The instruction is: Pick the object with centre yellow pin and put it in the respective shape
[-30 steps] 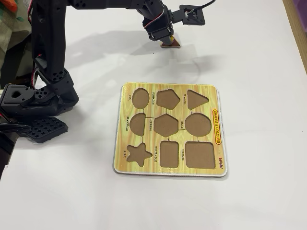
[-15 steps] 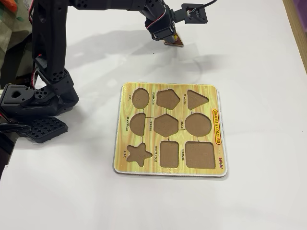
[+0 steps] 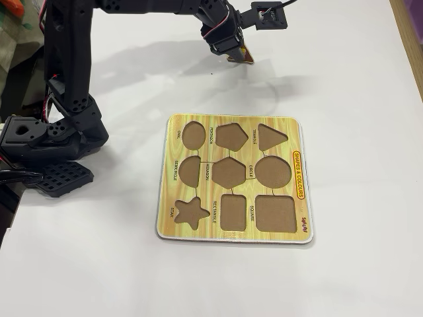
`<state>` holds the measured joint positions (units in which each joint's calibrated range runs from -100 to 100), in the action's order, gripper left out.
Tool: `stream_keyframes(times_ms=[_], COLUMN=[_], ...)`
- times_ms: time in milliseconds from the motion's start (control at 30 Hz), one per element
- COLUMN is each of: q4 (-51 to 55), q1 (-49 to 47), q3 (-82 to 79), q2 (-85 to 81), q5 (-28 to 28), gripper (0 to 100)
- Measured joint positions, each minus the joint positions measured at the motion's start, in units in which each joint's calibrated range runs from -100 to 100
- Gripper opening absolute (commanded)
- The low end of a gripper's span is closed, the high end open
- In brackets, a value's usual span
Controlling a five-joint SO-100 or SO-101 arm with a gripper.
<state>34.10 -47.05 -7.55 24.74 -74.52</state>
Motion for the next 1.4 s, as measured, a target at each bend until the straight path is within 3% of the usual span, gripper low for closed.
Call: stream_keyframes(times_ms=[1400], q4=[-4.88], q1=[0.0], q3=[0.0], q2=[1.72], q5=[0.0], gripper=[11])
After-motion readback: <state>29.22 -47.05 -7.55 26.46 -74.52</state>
